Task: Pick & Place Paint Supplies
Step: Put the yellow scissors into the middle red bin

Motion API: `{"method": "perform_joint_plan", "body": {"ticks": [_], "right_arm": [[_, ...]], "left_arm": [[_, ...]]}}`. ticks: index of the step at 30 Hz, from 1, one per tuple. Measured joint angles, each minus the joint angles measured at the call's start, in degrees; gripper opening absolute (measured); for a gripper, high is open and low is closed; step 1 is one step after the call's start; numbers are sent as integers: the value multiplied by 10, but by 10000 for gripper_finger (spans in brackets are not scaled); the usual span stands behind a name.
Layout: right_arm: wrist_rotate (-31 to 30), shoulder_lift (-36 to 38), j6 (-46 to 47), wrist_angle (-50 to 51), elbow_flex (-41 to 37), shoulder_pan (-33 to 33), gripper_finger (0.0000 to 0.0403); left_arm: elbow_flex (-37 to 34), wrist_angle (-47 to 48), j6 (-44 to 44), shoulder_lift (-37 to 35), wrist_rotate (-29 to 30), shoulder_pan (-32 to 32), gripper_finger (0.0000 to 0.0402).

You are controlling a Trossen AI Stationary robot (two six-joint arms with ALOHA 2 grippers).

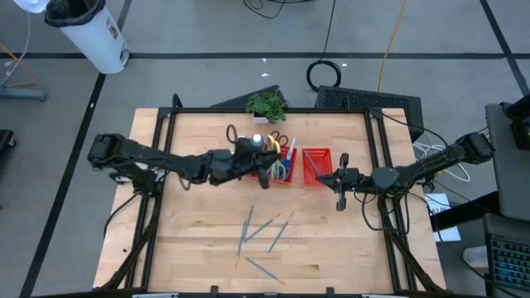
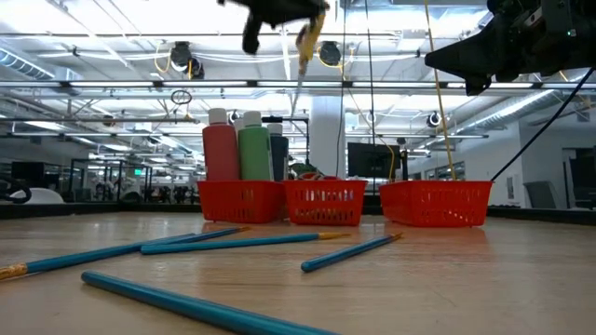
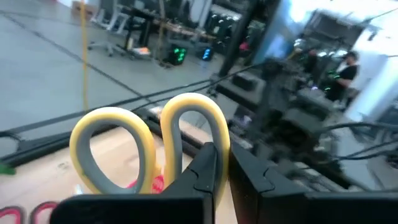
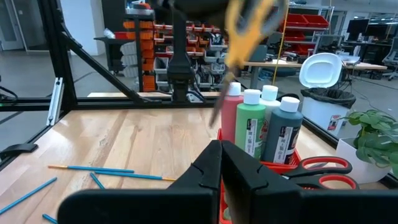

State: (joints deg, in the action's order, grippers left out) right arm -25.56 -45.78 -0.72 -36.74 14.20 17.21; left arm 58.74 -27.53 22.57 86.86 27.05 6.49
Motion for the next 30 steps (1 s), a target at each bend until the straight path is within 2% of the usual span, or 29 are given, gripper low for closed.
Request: {"method": "perform_joint_plan", "body": {"ticks": [7,17,24,27,30], "right_arm": [[-3,0,-4,-8,0,0,0],[-3,0,-6,-7,0,0,0],[-3,0,-5,-3,0,0,0],[-2,0,-6,-2,0,0,0],[-2,0,-6,-2,0,0,0]], "left_arm": [[0,-113,16,90,-16,-43,21],[4,-117,72,185,-9,-72,23],[7,-110,69,200,0,-79,32],[7,-99,50,201,0,-79,49],[7,-99,66,200,0,-77,76]]}}
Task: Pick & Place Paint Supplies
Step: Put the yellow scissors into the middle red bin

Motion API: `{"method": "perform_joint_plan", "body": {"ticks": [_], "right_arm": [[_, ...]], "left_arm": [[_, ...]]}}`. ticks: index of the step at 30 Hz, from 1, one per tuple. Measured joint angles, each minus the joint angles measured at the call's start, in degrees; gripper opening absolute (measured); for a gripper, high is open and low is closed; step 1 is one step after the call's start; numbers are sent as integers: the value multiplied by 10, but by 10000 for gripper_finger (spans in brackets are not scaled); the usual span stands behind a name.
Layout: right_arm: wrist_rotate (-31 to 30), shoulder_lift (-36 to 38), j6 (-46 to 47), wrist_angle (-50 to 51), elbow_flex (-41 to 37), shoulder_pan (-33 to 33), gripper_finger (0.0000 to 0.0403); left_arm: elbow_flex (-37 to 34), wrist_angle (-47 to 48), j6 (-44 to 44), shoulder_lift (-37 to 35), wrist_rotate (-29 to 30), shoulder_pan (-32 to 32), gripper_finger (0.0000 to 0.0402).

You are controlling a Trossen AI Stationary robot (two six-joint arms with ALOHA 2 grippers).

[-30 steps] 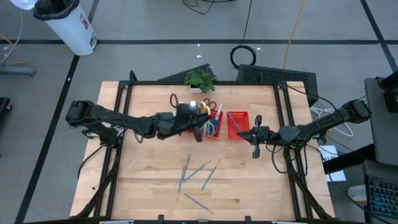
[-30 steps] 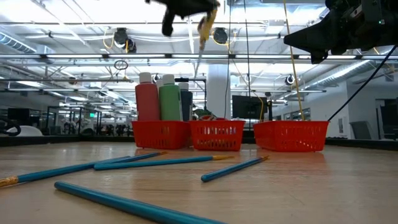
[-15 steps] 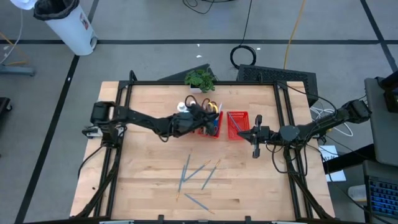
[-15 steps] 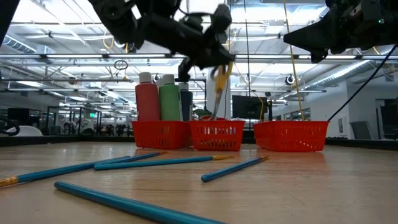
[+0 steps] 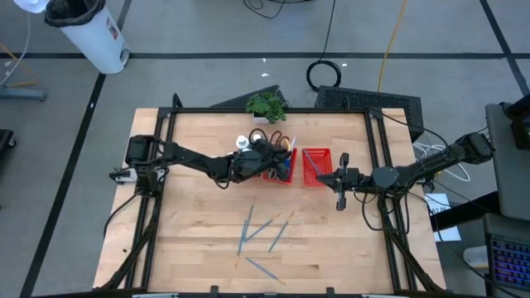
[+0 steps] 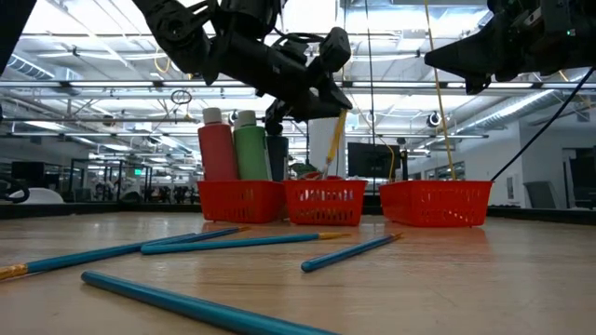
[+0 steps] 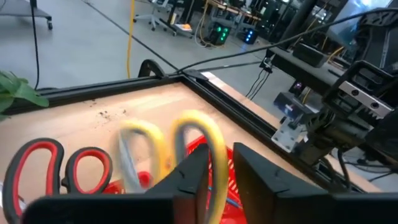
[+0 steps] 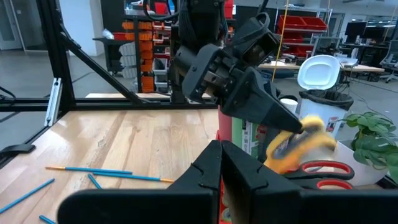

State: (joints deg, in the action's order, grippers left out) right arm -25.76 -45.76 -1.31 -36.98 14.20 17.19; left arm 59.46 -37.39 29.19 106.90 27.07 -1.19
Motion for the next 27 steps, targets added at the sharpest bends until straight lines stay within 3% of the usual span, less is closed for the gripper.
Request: {"method": "perform_joint_plan", "body": {"ticks": [9,14,20,23,27], "right_arm": [[1,0,2,0,0,0,0],[1,0,2,0,0,0,0],[1,0,5,0,0,0,0],[-11,0,22,0,0,0,1],[-11,0,51,28,0,0,34]], "left_arm": [[0,-6,7,-1,0,0,168],[0,-13,-38,-26,-35,3,205],[0,-19,-118,-61,-50,26,217],[0,-19,-152,-70,-89,40,218],[0,-8,-160,-69,-135,58,218]]}}
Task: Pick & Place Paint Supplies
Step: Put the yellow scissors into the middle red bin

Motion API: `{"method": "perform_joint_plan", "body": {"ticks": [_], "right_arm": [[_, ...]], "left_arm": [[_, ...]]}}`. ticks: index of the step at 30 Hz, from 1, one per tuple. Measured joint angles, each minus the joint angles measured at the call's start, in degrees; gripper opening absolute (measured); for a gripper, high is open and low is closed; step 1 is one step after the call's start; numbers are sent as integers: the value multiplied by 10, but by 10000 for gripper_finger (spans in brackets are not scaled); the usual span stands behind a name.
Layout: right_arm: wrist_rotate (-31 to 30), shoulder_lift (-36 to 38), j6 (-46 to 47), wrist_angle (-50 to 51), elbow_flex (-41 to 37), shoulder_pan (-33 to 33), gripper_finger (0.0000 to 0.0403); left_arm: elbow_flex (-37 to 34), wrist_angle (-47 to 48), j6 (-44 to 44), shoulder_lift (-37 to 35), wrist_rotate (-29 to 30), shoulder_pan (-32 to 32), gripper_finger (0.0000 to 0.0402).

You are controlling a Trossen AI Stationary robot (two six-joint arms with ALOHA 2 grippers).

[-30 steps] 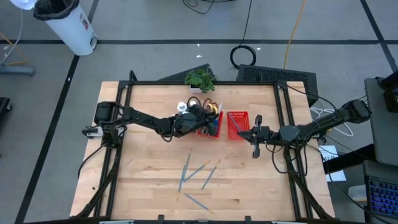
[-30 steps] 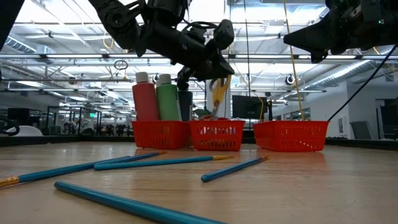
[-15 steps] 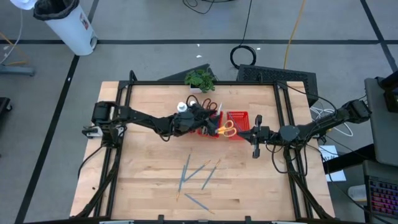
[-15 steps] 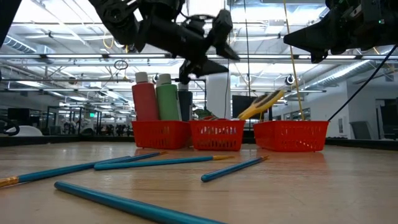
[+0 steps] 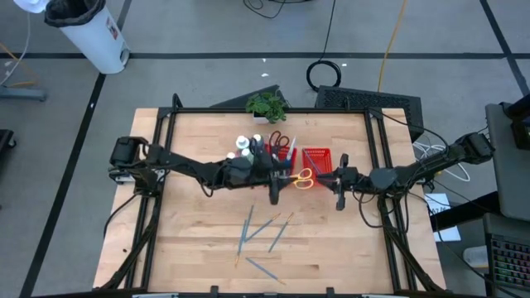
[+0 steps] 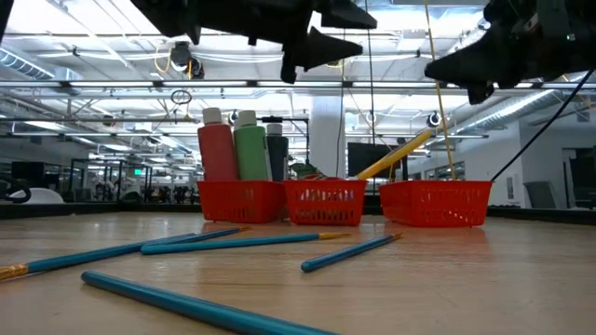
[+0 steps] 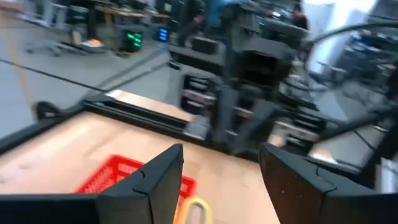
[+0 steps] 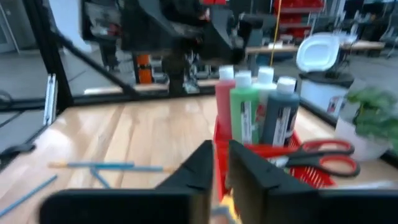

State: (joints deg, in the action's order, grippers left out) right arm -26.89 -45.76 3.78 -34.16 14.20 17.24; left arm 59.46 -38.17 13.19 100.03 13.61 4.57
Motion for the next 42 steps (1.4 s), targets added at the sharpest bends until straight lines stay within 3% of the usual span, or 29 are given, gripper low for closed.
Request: {"method": "perform_joint_plan", "body": {"ticks": [8,14,18,27,30,37,42], "right_arm": [[0,0,7,38,0,1,181],[2,-4,-13,56,0,5,235],[-1,-27,18,98,0,20,239],[-30,-79,295,103,0,16,214],[-11,-107,353,65,0,3,211],[17,-187,420,-9,0,-35,210],[27,-201,433,-38,0,-43,188]], "left_arm": [[0,80,-24,6,-52,14,218],[0,120,-12,29,-28,20,218],[0,121,-5,28,-31,20,219],[0,127,-9,28,-31,21,218],[0,126,-9,28,-31,21,218],[0,127,-11,28,-31,21,218],[0,127,-10,28,-31,21,219]]}}
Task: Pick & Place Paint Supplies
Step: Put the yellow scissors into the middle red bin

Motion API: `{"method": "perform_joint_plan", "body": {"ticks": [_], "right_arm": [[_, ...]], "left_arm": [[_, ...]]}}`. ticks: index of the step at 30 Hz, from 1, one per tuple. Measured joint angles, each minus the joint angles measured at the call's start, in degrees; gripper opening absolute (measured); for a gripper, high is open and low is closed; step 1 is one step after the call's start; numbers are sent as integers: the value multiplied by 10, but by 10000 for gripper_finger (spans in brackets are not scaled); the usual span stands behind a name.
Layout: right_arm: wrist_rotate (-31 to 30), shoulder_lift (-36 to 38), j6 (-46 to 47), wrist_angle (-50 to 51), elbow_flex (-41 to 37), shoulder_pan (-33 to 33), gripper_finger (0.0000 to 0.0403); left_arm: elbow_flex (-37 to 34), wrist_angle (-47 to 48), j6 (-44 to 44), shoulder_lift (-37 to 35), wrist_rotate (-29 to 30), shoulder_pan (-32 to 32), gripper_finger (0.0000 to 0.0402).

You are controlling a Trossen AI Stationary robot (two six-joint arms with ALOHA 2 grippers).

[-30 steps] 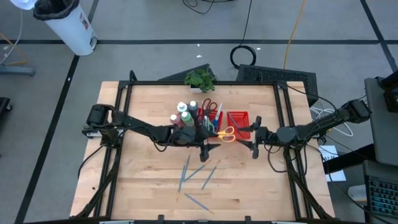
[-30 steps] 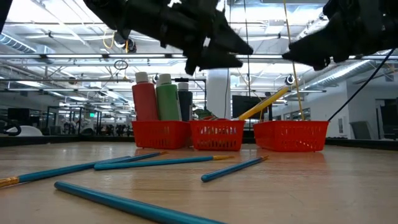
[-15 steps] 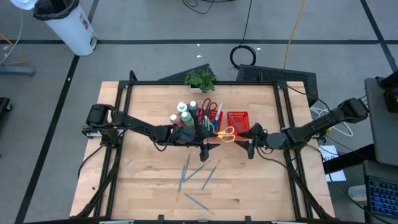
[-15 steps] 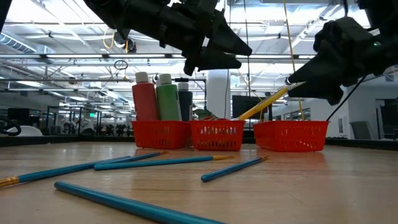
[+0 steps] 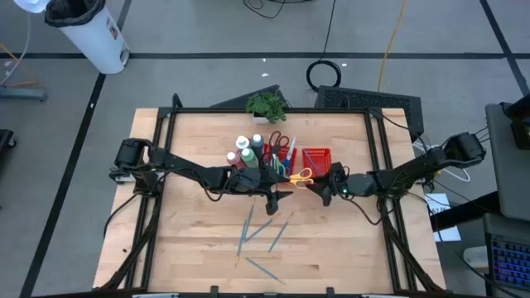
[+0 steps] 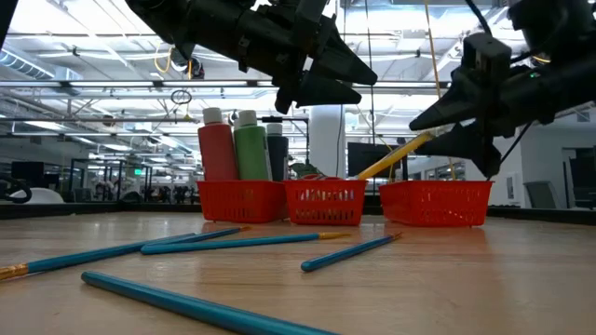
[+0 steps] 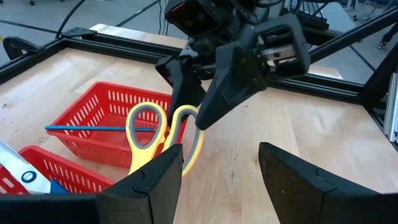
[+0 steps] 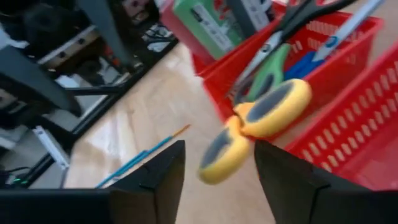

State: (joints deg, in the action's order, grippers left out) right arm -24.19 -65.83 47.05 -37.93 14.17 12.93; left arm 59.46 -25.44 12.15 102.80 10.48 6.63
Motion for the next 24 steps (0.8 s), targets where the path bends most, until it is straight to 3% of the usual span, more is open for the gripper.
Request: {"method": "perform_joint_plan", "body": {"ticks": [11,16,20,24], "right_arm": [[2,0,-61,-36,0,6,19],[17,14,-112,-35,12,-8,27],[83,42,-153,-18,37,-44,20],[159,67,-179,119,100,-94,17]], "left_arm": [[0,0,0,0,0,-1,218],[0,-1,0,0,0,-1,218],[0,-1,0,0,0,-1,219],[0,-1,0,0,0,-1,219]]}}
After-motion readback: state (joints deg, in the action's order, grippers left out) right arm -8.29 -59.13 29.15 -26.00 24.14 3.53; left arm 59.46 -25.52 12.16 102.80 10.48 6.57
